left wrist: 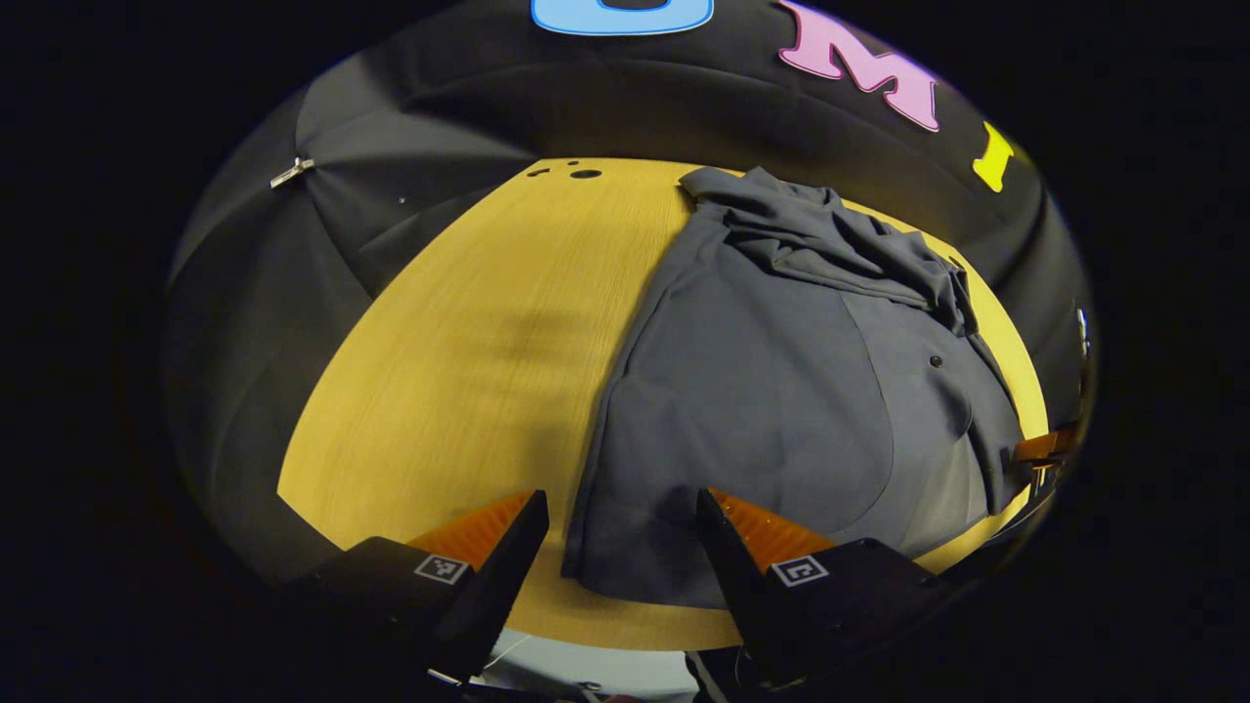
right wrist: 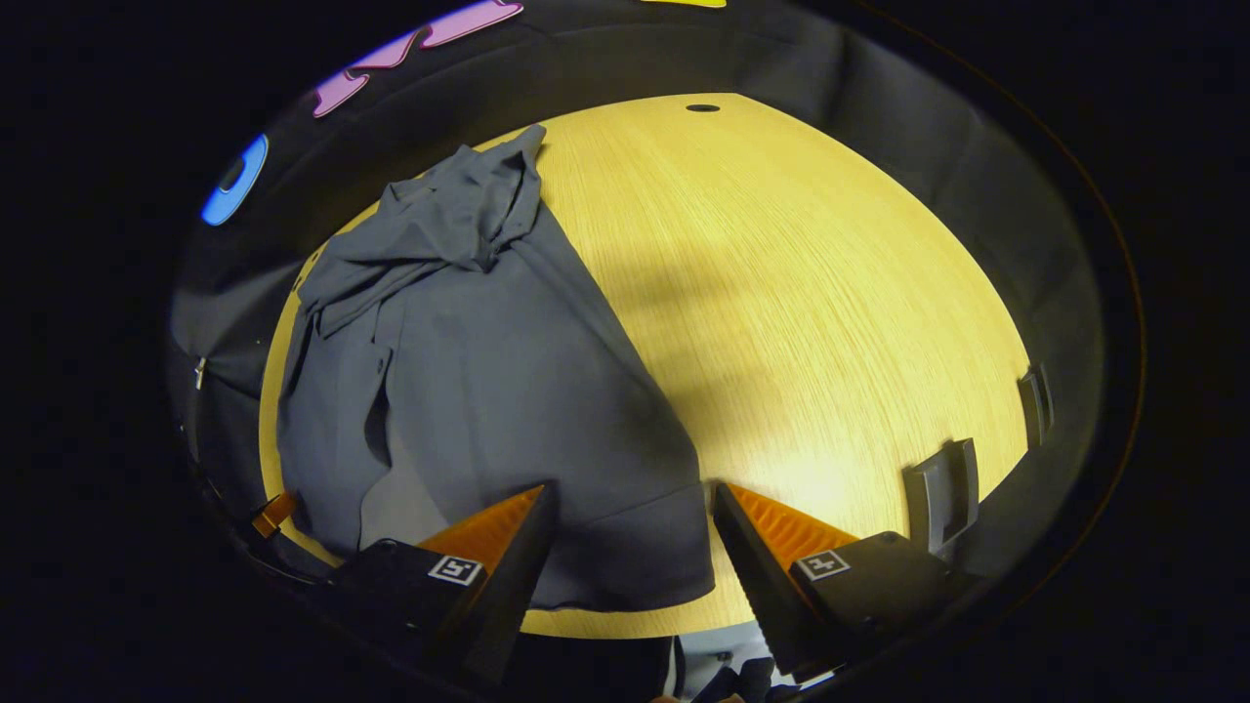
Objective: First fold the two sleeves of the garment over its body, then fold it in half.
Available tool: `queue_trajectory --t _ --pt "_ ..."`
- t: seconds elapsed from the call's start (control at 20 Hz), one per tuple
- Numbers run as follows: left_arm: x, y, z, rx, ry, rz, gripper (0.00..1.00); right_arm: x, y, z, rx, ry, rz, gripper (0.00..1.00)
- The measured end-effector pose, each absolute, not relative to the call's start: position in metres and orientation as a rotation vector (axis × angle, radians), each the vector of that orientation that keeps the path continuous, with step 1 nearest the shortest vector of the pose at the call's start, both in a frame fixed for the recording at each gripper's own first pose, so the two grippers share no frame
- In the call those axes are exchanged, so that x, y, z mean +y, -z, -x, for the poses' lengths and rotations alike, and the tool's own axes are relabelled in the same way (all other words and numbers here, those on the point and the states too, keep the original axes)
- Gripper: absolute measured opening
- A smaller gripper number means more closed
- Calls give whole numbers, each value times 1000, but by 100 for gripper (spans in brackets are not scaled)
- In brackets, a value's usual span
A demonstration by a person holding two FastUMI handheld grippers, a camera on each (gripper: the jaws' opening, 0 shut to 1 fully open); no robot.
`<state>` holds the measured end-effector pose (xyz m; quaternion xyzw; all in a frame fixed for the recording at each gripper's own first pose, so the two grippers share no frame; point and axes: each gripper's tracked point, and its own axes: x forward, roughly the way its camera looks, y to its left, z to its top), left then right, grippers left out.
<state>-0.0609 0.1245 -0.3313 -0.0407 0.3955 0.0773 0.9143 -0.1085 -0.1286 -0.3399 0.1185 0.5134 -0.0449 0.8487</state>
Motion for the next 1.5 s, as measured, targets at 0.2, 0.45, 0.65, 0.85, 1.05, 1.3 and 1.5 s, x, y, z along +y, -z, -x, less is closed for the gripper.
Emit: queue_trajectory --t 0.2,0.45,0.65,0.85,1.05,1.3,1.5 --pt "113 336 55 805 -119 60 97 -125 344 111 1079 98 -180 99" --pt "96 342 50 823 -69 -9 93 -114 349 111 1082 86 -69 97" --pt "82 340 49 812 -60 -13 63 -100 349 107 1093 78 -76 64" --pt "73 341 48 815 -48 -23 30 -90 348 106 1102 56 -59 26" --pt "71 339 47 801 -56 -3 8 -81 348 103 1080 17 -105 8" --pt "75 327 45 800 -105 95 6 -72 338 94 1093 -44 -210 8" --pt "68 302 37 762 -113 120 6 -69 318 74 1055 -118 -187 8"
